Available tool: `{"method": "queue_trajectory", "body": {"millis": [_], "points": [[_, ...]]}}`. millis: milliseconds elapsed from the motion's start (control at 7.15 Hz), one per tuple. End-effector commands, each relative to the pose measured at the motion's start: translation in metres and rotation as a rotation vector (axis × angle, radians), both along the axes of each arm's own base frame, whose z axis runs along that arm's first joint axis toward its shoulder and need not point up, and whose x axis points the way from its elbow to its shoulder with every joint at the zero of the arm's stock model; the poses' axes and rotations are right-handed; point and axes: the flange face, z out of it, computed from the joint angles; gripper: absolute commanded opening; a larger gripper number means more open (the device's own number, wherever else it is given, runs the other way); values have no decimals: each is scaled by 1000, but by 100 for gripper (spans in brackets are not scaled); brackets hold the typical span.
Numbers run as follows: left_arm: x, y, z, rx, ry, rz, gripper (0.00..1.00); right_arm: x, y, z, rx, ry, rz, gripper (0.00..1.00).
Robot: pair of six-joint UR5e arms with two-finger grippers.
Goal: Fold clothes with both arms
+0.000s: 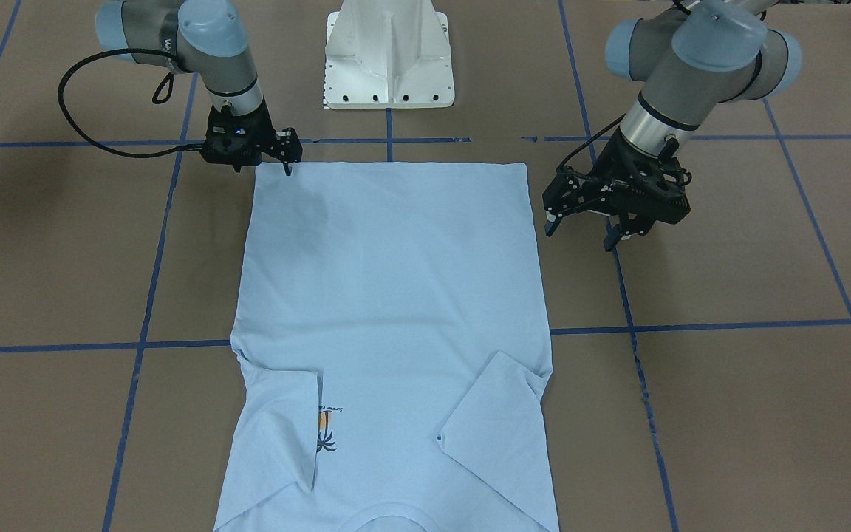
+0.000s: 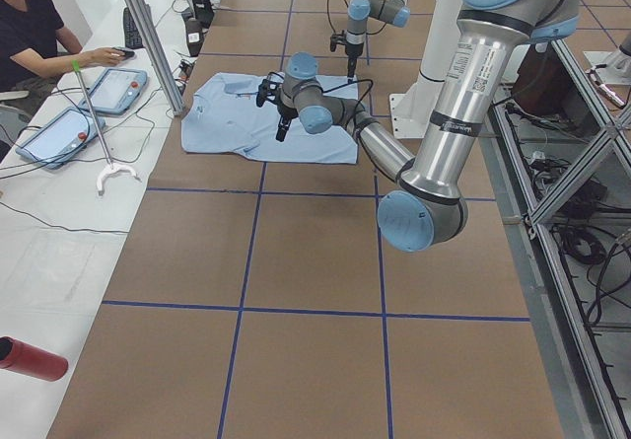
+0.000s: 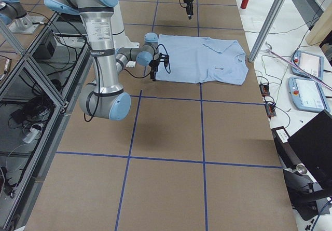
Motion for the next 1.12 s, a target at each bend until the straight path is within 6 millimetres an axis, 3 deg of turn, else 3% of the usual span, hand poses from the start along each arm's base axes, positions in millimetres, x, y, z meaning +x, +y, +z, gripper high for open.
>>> {"method": "queue_trajectory", "body": {"millis": [0,559,699,979], "points": [[0,0,-2,3,3,1,100,-2,-5,5,-1,11,2,94],[-1,-1,-1,3,1,-2,100,-5,0,-2,-9,-4,-5,82],[-1,-1,-1,2,0,-2,100,-5,1,-4,-10,-9,-8,72],[-1,-1,-1,1,-1,-2,100,-5,3,-5,-23,-14,-21,43]]}}
